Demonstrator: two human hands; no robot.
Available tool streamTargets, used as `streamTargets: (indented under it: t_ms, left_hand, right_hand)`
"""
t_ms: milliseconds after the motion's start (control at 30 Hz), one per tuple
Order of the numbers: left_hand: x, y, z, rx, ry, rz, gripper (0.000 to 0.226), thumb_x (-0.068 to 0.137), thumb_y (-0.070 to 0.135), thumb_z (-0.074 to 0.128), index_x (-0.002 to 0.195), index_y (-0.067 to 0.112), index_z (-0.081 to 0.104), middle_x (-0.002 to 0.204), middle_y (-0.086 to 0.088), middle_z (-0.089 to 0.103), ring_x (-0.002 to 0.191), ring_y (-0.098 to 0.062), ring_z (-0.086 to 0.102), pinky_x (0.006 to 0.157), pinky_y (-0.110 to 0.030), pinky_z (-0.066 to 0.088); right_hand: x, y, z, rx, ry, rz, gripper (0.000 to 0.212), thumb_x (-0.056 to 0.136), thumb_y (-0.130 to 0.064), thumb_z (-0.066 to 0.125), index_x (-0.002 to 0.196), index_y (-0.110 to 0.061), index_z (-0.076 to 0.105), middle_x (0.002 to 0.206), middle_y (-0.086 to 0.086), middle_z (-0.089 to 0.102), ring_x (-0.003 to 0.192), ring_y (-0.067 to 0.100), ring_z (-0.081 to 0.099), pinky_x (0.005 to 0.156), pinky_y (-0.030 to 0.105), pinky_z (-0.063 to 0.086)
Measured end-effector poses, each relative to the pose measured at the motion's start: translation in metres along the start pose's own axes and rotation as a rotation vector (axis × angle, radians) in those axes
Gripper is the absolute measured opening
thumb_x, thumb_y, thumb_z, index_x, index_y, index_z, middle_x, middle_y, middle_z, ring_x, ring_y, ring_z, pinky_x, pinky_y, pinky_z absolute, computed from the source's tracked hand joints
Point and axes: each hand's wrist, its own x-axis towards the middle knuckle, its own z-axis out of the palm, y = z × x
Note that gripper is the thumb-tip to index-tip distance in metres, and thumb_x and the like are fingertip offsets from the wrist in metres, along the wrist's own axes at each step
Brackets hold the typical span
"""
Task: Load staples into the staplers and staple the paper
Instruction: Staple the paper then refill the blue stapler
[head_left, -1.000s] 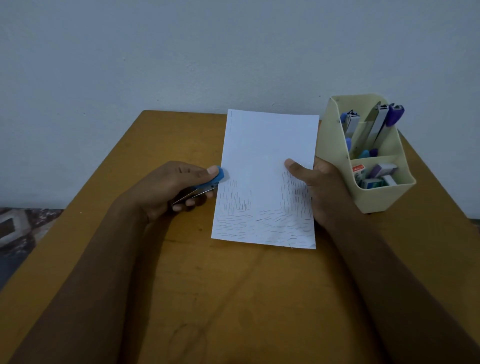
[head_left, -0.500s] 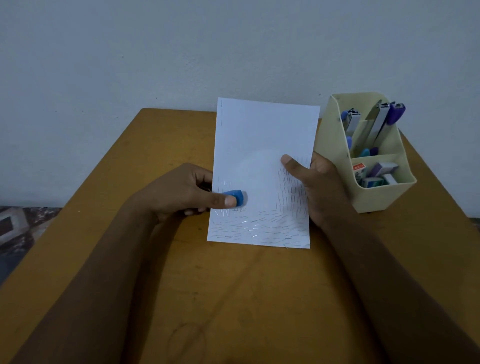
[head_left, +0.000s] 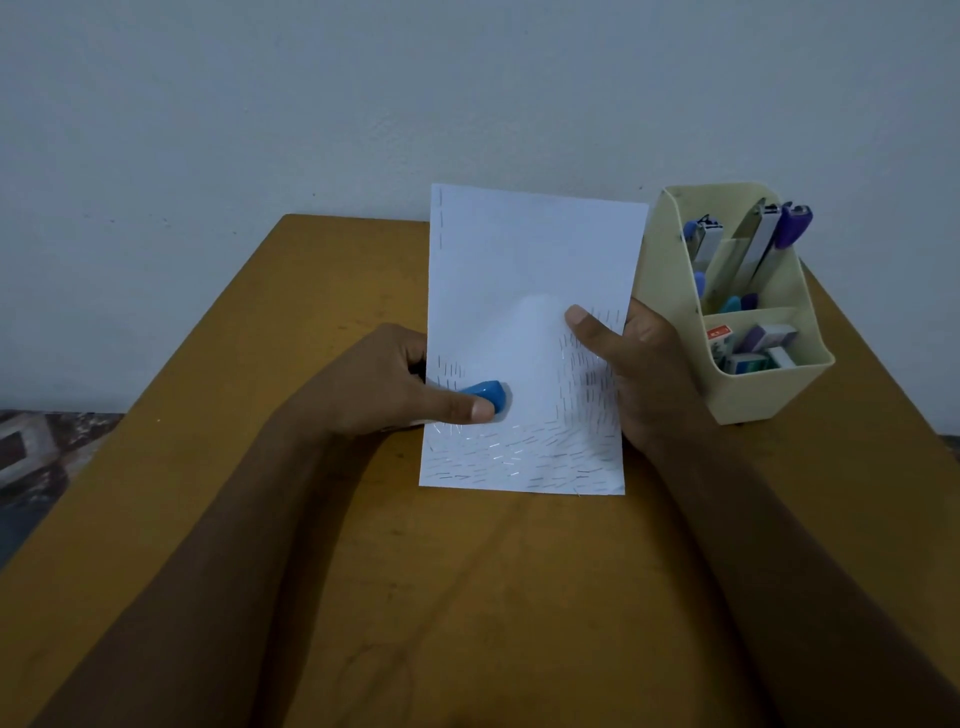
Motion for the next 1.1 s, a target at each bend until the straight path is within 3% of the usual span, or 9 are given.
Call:
streamTargets:
  t_ms: [67,233,367,433,533,667,900,1033,1100]
  left_hand:
    - [0.001,-0.001,0.001,-0.015,-0.002,0.006,0.010,0.079,0.017,0.073,0.076,0.019,0.064,0.060,0.021,0.066,0.051,-0.001,0.061,0.045,-0.008,0.040]
    - [0.001,-0.003,0.002,-0.017,0.013,0.031,0.025,0.071,0.033,0.074,0.083,0.012,0.067,0.074,0.012,0.070,0.064,-0.006,0.066,0.055,-0.014,0.048]
    - [0.002,-0.004,0.004,-0.039,0.006,0.035,0.015,0.080,0.017,0.072,0.071,0.019,0.060,0.058,0.019,0.063,0.053,-0.001,0.061,0.045,-0.008,0.039]
    - [0.001,-0.004,0.006,-0.086,-0.004,0.042,0.010,0.078,0.018,0.073,0.077,0.017,0.063,0.067,0.013,0.069,0.061,-0.005,0.066,0.050,-0.011,0.044]
    - [0.001,-0.008,0.007,-0.134,-0.001,0.049,0.027,0.073,0.025,0.077,0.094,0.014,0.067,0.089,0.001,0.073,0.080,-0.019,0.071,0.063,-0.025,0.056]
    - [0.003,-0.011,0.008,-0.142,0.015,0.065,0.032,0.072,0.025,0.078,0.099,0.012,0.066,0.092,-0.003,0.072,0.083,-0.022,0.070,0.068,-0.031,0.057]
    - [0.004,-0.005,0.005,-0.033,-0.018,0.002,0.015,0.074,0.022,0.077,0.077,0.020,0.062,0.066,0.016,0.068,0.061,-0.004,0.066,0.050,-0.011,0.047]
    - [0.002,-0.001,0.000,0.051,-0.056,-0.027,0.028,0.063,0.038,0.079,0.072,0.015,0.065,0.068,0.005,0.067,0.059,-0.015,0.061,0.052,-0.017,0.041]
    - [0.001,-0.002,-0.002,0.066,-0.091,-0.025,0.045,0.058,0.045,0.079,0.080,0.007,0.069,0.078,-0.005,0.070,0.068,-0.024,0.063,0.058,-0.025,0.045]
  right_hand:
    - [0.000,0.000,0.000,-0.009,-0.006,-0.003,0.014,0.090,-0.018,0.059,0.102,-0.023,0.061,0.098,-0.016,0.071,0.092,0.003,0.068,0.071,0.014,0.052]
    - [0.001,0.002,0.000,-0.046,-0.003,0.011,0.021,0.090,-0.021,0.060,0.111,-0.021,0.059,0.108,-0.008,0.069,0.098,0.008,0.067,0.078,0.020,0.054]
    - [0.001,0.004,0.000,-0.072,-0.003,0.023,0.029,0.090,-0.023,0.060,0.118,-0.016,0.058,0.112,-0.005,0.068,0.101,0.011,0.066,0.085,0.026,0.053]
    - [0.001,0.004,0.000,-0.071,-0.007,0.027,0.028,0.090,-0.022,0.060,0.117,-0.016,0.058,0.112,-0.004,0.068,0.101,0.012,0.066,0.087,0.029,0.054]
    - [0.002,0.005,0.000,-0.080,-0.010,0.034,0.031,0.090,-0.023,0.061,0.119,-0.013,0.058,0.115,-0.001,0.068,0.104,0.015,0.065,0.092,0.036,0.052]
    - [0.002,0.006,0.000,-0.102,-0.013,0.045,0.034,0.090,-0.025,0.061,0.121,-0.013,0.056,0.116,-0.002,0.067,0.105,0.016,0.064,0.094,0.040,0.051]
    - [0.002,0.005,-0.001,-0.088,0.001,0.033,0.027,0.090,-0.023,0.060,0.116,-0.017,0.059,0.110,-0.007,0.068,0.099,0.010,0.066,0.081,0.023,0.054]
    - [0.001,0.004,0.000,-0.094,0.001,0.038,0.028,0.090,-0.023,0.060,0.116,-0.015,0.059,0.111,-0.005,0.068,0.100,0.012,0.066,0.082,0.025,0.054]
    - [0.001,0.004,0.000,-0.080,-0.006,0.038,0.027,0.090,-0.021,0.061,0.116,-0.015,0.060,0.110,-0.003,0.069,0.099,0.012,0.067,0.082,0.025,0.054]
